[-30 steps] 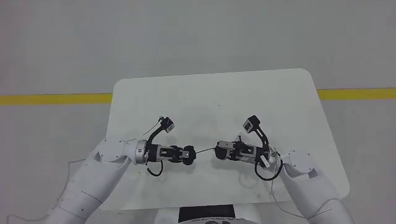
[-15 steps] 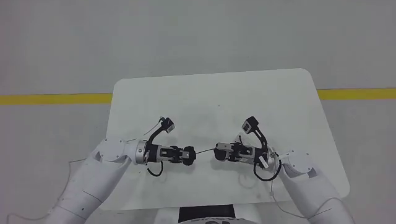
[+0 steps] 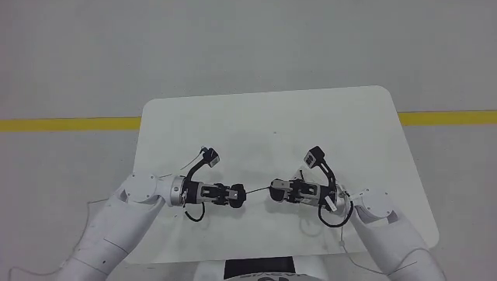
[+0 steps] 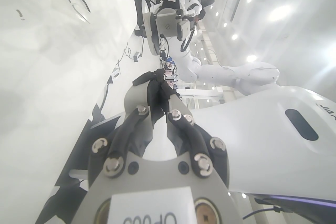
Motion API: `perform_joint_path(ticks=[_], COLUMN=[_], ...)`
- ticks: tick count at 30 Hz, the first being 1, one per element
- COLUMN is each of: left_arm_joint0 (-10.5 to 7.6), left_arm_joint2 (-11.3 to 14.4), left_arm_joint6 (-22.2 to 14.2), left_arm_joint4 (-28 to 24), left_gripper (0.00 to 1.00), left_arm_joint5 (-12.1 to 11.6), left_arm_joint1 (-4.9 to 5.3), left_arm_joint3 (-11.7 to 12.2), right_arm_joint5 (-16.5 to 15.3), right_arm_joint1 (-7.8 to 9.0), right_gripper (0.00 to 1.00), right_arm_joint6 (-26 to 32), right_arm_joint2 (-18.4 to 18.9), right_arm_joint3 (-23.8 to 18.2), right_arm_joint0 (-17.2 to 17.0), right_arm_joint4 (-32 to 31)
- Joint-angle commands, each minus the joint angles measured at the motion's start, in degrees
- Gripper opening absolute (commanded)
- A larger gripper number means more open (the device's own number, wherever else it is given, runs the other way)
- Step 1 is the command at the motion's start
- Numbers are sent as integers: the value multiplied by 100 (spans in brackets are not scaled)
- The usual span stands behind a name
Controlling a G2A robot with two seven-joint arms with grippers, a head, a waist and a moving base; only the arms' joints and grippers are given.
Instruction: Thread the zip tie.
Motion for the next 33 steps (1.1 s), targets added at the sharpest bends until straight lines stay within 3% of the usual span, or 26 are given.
perform_joint_path(ticks=[1,33], left_arm_joint0=[2,-75], left_arm_joint2=[1,112], left_arm_joint6=[1,15], left_arm_joint4=[-2,-25], left_gripper=[0,0], left_arm_joint5=[0,0], left_arm_joint1=[2,15], left_arm_joint3=[-1,76], right_arm_joint5=[1,-12], right_arm_joint1=[9,121], right_gripper=[24,12], right_arm_joint6=[-5,-46], right_arm_joint2=[-4,-167], right_arm_joint3=[-2,34], right_arm_joint0=[2,59], right_arm_joint4=[-5,45])
